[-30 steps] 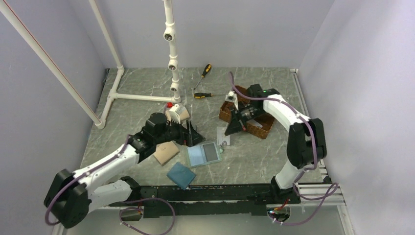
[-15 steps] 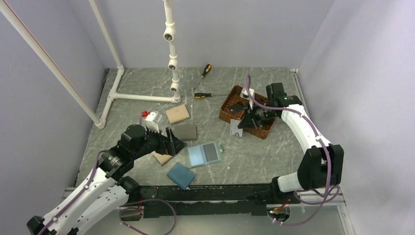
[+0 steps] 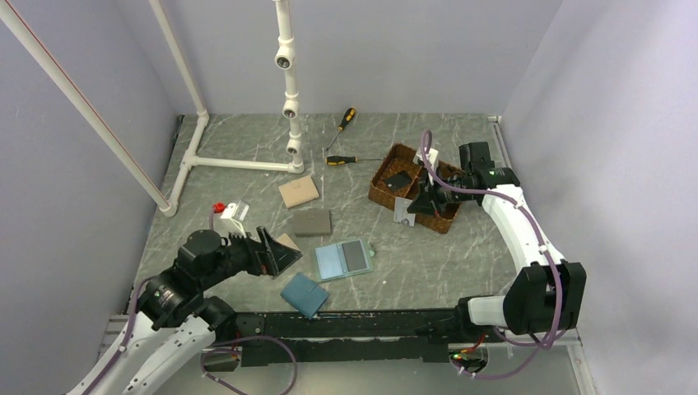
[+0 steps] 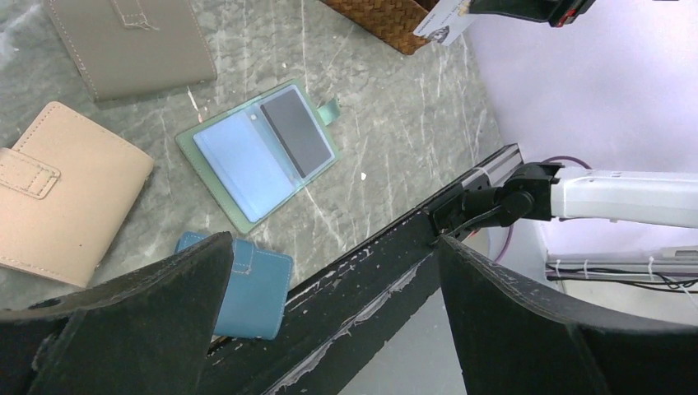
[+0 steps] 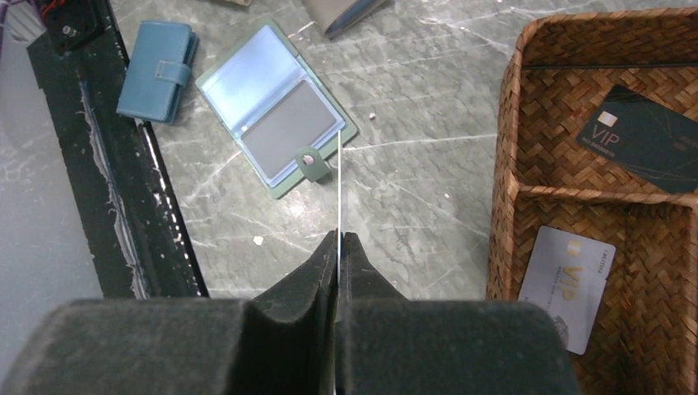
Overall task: Take the credit cards out of the card holder
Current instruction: Place the credit card in the storage box.
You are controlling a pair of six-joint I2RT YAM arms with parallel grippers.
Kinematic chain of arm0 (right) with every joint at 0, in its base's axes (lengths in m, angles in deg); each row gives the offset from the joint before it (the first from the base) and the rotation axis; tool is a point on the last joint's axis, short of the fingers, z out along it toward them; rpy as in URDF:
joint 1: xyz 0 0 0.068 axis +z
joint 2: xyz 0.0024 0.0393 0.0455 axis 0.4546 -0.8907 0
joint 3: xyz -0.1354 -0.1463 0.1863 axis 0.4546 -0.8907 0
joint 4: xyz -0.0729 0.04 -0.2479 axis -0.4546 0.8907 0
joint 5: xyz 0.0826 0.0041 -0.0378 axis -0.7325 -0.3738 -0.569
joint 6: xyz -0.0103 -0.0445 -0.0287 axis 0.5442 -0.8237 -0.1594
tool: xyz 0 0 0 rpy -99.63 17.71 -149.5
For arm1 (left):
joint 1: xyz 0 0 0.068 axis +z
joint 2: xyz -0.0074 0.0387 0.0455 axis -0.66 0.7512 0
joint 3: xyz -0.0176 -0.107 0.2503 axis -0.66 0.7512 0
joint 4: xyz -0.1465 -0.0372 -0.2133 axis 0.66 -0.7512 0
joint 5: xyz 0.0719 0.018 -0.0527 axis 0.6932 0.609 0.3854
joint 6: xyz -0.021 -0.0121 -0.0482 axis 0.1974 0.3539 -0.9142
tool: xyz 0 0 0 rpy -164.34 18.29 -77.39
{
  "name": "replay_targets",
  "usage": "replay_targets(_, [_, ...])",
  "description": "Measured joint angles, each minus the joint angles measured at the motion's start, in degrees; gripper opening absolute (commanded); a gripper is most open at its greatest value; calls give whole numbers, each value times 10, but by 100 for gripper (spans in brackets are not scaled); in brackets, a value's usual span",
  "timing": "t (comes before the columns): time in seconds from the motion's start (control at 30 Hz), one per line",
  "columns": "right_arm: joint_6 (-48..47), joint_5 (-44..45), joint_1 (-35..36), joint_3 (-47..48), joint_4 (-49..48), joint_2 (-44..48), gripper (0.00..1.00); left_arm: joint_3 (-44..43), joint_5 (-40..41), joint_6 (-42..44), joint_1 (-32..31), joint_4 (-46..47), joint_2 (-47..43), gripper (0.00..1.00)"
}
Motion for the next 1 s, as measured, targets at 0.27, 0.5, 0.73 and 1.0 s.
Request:
replay_targets(0.27, [-20, 11, -24, -1, 1, 0, 0, 8, 1, -7, 0, -10, -9, 99])
replay_targets(0.5, [-40, 13, -30, -1, 9, -16, 0, -1, 16, 30, 0, -35, 14, 100])
replay_targets(0.73, [-57, 21, -30, -1, 16, -32, 0, -70, 45, 94, 0, -47, 76, 99])
replay_targets(1.0, [-70, 47, -30, 0, 31, -39, 0, -93, 46, 156, 0, -13, 199, 99])
